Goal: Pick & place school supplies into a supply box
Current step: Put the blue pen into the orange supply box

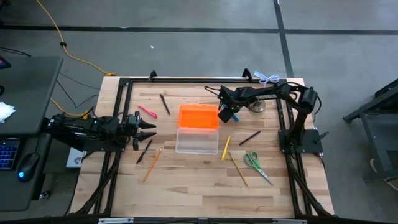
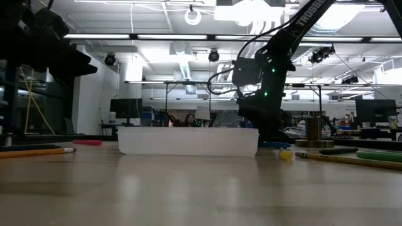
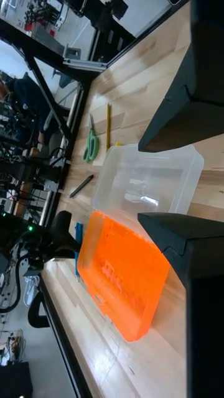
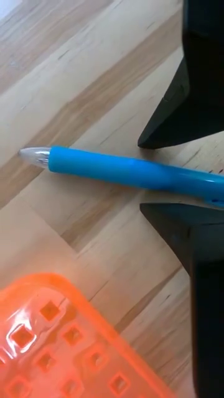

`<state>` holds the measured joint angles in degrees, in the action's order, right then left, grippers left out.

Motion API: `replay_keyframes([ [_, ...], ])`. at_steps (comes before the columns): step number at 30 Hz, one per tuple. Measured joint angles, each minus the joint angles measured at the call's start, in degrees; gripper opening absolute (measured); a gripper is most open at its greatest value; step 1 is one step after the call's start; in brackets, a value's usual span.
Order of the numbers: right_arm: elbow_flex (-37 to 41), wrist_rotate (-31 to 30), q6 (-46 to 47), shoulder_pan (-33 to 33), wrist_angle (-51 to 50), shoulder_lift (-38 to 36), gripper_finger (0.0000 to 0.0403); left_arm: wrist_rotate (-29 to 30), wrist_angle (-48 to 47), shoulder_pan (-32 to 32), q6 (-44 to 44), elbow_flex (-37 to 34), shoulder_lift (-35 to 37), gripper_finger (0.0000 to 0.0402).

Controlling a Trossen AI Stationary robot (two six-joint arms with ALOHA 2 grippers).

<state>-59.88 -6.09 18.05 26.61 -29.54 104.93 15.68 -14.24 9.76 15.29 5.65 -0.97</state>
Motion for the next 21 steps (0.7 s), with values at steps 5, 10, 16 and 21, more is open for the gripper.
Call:
replay_keyframes([
  [5,0.04,0.02,2.70,0.02,0.02,0.06,0.0102,0.04,-0.02,0.02,0.02,0.00,0.00,0.0200],
  [10,0.04,-0.16,3.97,0.02,0.00,0.09,0.0075,0.04,-0.04,0.02,0.02,0.00,0.00,0.0200],
  [16,0.07,-0.20,4.02,0.02,-0.07,0.09,0.0046,0.06,-0.04,0.02,0.01,0.00,0.00,0.0200],
  [21,0.07,-0.29,4.36,0.02,-0.09,0.09,0.0034,0.04,-0.04,0.00,0.02,0.02,-0.02,0.0200],
])
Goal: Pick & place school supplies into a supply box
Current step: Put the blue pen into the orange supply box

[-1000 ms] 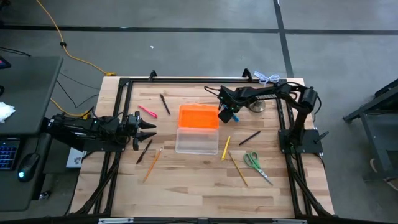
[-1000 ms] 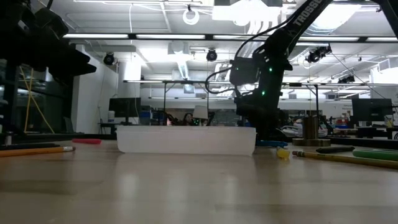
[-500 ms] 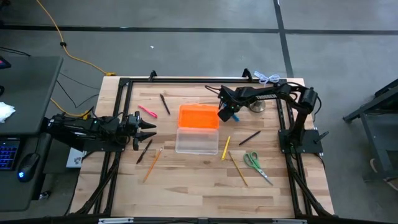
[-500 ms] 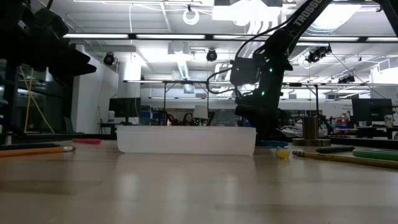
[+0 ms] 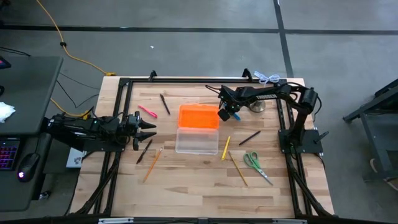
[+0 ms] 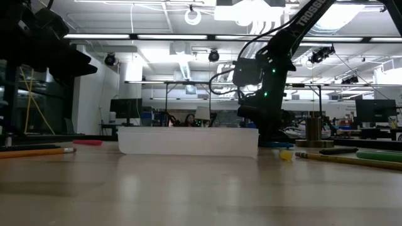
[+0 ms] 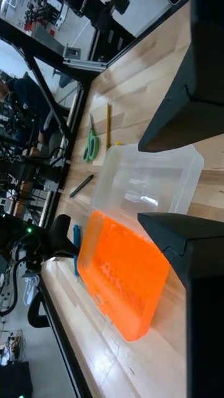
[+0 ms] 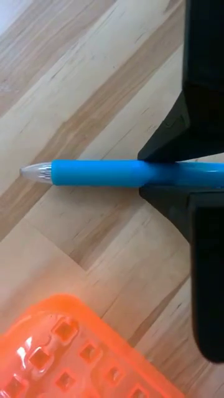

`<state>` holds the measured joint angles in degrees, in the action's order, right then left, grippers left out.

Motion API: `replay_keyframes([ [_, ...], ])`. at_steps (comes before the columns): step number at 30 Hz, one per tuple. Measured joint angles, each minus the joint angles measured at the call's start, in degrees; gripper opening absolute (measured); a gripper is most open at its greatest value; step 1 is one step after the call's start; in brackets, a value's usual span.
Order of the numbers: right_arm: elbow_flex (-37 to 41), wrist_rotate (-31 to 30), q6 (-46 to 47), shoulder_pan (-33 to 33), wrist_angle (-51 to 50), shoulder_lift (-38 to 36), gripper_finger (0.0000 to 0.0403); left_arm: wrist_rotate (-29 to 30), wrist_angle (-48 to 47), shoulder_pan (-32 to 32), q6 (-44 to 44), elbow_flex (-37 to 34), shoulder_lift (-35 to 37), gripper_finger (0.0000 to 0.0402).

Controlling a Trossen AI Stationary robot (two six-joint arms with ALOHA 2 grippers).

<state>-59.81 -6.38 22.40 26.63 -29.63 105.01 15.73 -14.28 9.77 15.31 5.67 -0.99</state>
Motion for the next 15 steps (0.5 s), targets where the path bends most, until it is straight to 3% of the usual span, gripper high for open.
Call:
replay_keyframes([
  [15,0.02,-1.40,1.12,0.07,-0.31,0.02,0.0028,0.00,0.00,0.01,0.00,0.00,0.01,0.0200],
])
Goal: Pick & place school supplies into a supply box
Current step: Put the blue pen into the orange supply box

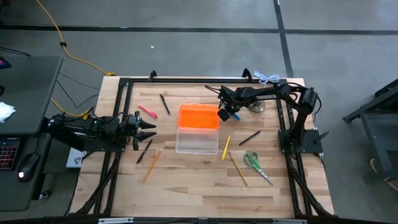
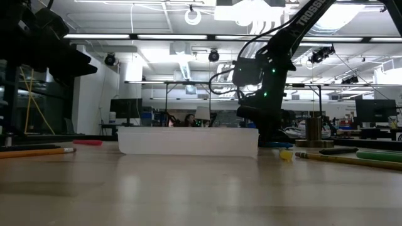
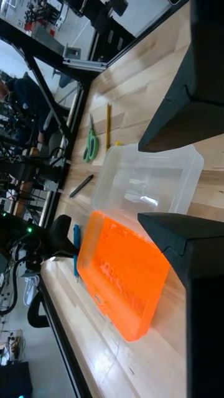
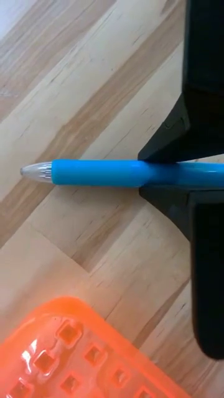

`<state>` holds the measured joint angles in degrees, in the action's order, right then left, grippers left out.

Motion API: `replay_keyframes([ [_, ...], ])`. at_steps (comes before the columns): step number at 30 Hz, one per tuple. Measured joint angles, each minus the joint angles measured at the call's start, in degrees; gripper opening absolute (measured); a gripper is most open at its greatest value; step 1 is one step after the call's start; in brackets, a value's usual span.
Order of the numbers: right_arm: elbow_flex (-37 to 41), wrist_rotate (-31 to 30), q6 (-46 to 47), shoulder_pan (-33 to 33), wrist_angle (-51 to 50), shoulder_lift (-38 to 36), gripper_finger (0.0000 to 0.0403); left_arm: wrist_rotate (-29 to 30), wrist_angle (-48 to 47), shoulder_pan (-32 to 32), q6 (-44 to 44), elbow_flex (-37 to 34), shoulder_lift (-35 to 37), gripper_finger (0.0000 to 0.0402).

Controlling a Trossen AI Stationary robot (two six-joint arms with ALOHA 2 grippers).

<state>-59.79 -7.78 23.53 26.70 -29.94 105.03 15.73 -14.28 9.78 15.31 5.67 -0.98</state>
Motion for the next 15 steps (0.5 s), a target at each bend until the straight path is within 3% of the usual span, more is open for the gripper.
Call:
replay_keyframes([
  [15,0.23,-0.22,0.50,0.04,-2.10,-1.79,0.0023,0.02,-0.02,0.00,0.00,0.02,0.00,0.0200],
])
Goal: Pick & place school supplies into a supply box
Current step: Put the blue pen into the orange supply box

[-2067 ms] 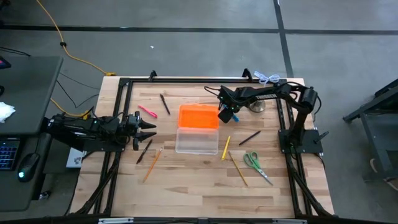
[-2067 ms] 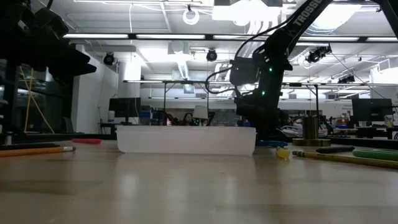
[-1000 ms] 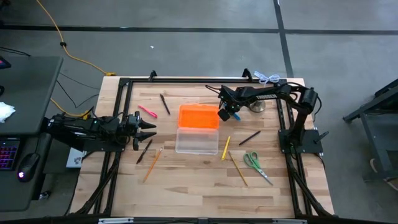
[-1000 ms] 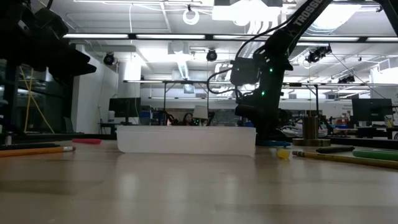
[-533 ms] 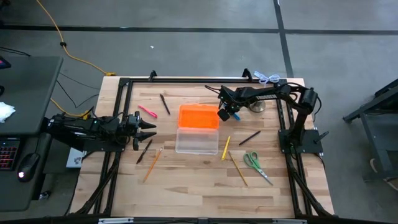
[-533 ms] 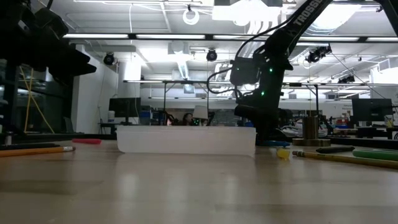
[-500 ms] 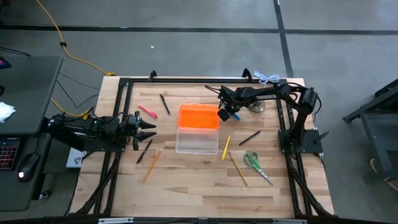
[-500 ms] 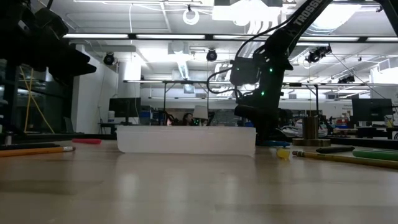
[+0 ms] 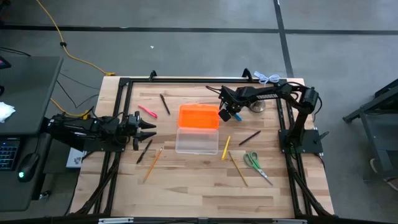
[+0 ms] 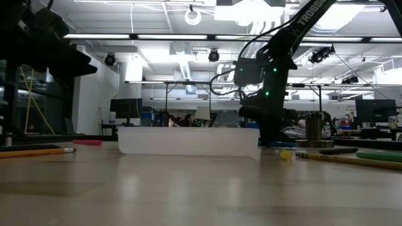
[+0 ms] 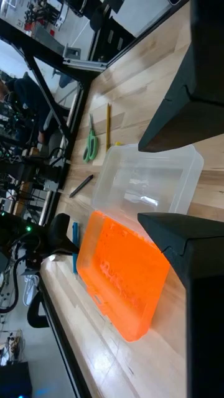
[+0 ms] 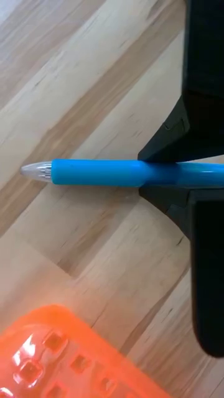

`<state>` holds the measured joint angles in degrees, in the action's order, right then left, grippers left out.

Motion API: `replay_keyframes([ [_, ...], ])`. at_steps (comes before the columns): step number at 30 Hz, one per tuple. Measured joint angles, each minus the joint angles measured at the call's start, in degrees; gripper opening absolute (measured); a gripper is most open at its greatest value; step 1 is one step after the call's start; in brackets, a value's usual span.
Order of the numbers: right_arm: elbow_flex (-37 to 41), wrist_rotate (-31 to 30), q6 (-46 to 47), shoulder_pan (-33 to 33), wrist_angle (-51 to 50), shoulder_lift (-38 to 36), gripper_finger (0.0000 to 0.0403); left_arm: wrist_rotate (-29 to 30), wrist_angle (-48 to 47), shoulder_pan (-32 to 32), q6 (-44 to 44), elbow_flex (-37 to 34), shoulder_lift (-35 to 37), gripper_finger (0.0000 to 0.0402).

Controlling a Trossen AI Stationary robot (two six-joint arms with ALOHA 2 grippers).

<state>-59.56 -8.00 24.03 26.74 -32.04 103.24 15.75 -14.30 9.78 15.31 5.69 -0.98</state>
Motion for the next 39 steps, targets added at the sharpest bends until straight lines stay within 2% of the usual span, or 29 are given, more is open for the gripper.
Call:
replay_keyframes([
  [20,-0.18,0.87,1.08,0.44,-0.59,-0.73,0.0023,-0.02,0.00,-0.01,0.00,0.00,0.00,0.0200],
  [39,-0.38,2.57,0.11,5.42,-1.57,-10.64,0.0022,-0.02,0.01,-0.01,0.01,0.00,0.01,0.0200],
])
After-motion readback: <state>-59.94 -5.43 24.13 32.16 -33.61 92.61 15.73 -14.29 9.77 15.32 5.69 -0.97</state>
